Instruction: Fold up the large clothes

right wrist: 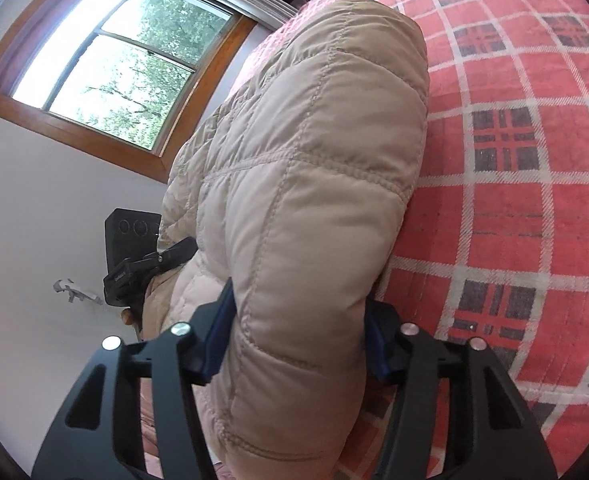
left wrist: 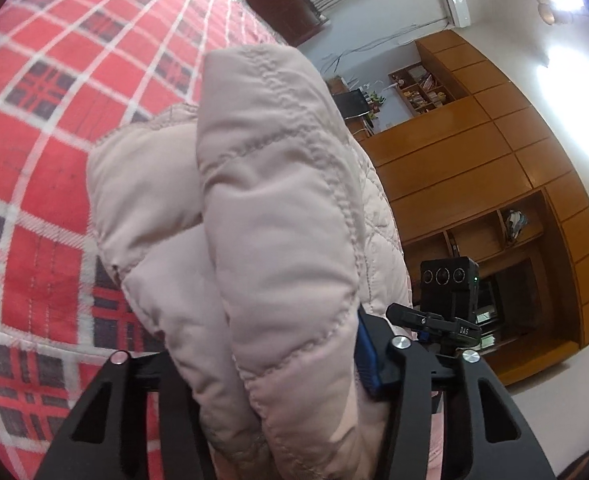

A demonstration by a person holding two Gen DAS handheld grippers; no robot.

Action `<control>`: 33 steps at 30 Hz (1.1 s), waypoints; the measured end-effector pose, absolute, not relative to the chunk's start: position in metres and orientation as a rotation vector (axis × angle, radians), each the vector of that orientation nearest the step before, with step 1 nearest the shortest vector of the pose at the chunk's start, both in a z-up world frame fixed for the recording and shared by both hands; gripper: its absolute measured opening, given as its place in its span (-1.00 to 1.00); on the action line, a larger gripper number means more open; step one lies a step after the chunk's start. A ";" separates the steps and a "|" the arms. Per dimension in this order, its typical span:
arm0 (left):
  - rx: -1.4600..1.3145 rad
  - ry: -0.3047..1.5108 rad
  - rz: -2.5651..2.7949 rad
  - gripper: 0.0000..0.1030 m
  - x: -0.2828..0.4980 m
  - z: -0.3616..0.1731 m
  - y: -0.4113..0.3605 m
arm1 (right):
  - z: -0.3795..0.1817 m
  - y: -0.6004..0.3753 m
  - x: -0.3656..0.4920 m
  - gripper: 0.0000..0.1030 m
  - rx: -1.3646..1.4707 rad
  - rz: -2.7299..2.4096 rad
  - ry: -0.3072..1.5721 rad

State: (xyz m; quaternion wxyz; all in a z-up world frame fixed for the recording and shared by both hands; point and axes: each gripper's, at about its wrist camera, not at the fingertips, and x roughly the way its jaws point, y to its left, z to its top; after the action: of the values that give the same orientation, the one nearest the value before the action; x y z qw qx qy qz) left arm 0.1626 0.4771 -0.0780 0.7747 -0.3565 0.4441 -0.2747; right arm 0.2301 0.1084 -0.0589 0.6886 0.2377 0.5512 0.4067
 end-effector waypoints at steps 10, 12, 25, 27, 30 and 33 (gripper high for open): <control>-0.737 0.939 -0.679 -0.15 0.182 -0.032 0.409 | 0.001 0.039 0.224 0.00 0.485 0.835 1.132; -0.736 0.944 -0.696 -0.15 0.193 -0.027 0.392 | 0.008 0.021 0.227 0.00 0.484 0.809 1.129; -0.716 0.963 -0.673 -0.14 0.267 -0.045 0.312 | -0.003 -0.069 0.298 0.02 0.491 0.678 1.163; -0.721 0.972 -0.647 -0.14 0.272 -0.055 0.309 | -0.015 -0.074 0.311 0.02 0.498 0.677 1.178; -0.726 0.985 -0.620 -0.14 0.281 -0.065 0.301 | -0.039 -0.080 0.324 0.03 0.539 0.676 1.211; -0.709 0.986 -0.619 -0.12 0.283 -0.073 0.301 | -0.058 -0.087 0.331 0.07 0.585 0.679 1.224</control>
State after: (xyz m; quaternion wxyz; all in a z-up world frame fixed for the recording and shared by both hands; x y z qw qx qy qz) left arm 0.2828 0.3012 -0.0734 0.7766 -0.3276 0.4559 -0.2860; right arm 0.3311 -0.0873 -0.0577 0.7258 0.2654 0.5551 0.3076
